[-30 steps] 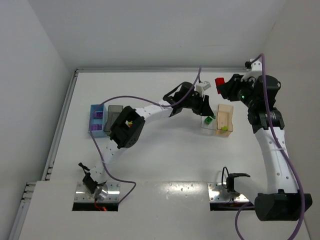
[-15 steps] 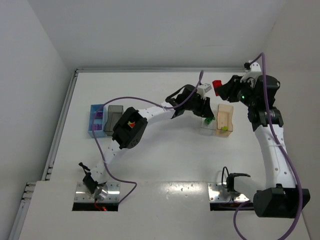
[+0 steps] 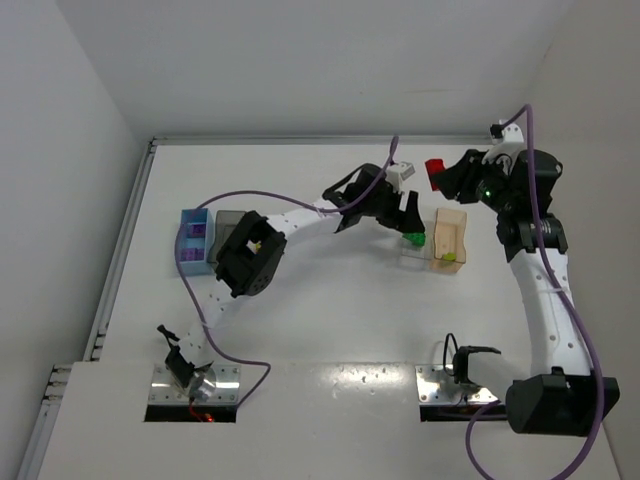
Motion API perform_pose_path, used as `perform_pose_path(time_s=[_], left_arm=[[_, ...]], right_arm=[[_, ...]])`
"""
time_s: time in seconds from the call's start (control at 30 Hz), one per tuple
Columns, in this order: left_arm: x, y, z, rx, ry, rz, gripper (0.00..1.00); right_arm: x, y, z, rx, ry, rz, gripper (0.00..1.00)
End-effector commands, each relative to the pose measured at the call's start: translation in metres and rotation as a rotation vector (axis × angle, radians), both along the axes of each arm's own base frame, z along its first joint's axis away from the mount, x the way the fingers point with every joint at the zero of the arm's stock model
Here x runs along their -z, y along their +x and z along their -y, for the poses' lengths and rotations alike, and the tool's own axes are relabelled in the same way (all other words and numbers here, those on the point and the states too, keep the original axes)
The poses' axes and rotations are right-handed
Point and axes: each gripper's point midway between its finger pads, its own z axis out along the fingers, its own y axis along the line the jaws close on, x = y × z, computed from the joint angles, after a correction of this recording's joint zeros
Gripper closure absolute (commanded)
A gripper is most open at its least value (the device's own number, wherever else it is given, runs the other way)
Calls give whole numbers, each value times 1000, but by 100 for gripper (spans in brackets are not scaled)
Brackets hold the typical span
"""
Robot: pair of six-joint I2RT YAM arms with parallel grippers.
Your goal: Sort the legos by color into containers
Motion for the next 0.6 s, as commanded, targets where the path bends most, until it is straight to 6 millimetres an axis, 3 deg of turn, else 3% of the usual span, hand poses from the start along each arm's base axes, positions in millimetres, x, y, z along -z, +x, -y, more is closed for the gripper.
perform_pose_path(time_s=[0.0, 0.03, 0.1, 0.13, 0.17, 0.2, 0.23, 0.27, 0.3, 0.33, 0.37, 0.4, 0.43, 0.47, 0.53, 0.57], left_arm=[[-148, 3, -21, -30, -143, 244, 16], [-186, 0, -39, -55, -162, 311, 16], [-220, 3, -65, -120, -174, 363, 16], [-223, 12, -87, -170, -148, 368, 16], [-256, 6, -113, -213, -156, 427, 16], [-264, 14, -136, -290, -133, 452, 11], [-257, 17, -157, -339, -100, 438, 8], [-261, 34, -195, -430, -85, 433, 3], [-279, 35, -227, -510, -104, 439, 0], [-262, 42, -253, -571, -73, 393, 0], [-256, 58, -303, -677, -40, 363, 0], [-262, 55, -330, -714, -44, 353, 0], [-257, 56, -352, -735, -29, 329, 0], [-247, 61, -401, -805, 22, 299, 0], [-242, 54, -437, -829, 38, 269, 0], [-239, 46, -477, -891, 40, 252, 0]], right_arm=[[-30, 1, 9, 46, -8, 113, 99], [-34, 3, 12, 57, 1, 126, 99], [-35, 8, 13, 69, 12, 129, 99], [-38, 10, 9, 48, 33, 133, 99], [-34, 12, 8, 39, 36, 117, 99], [-29, 20, 2, 18, 53, 96, 99], [-28, 21, -12, -35, 71, 79, 99], [-24, 24, -20, -67, 90, 67, 99], [-8, 34, -29, -98, 112, 21, 99], [-5, 35, -47, -151, 123, 15, 99], [-2, 38, -57, -176, 123, 19, 99], [0, 40, -69, -207, 123, 22, 99], [14, 39, -95, -278, 98, 7, 99], [11, 40, -109, -315, 86, 18, 99], [21, 38, -137, -393, 53, 5, 99], [32, 36, -166, -468, 25, -8, 99]])
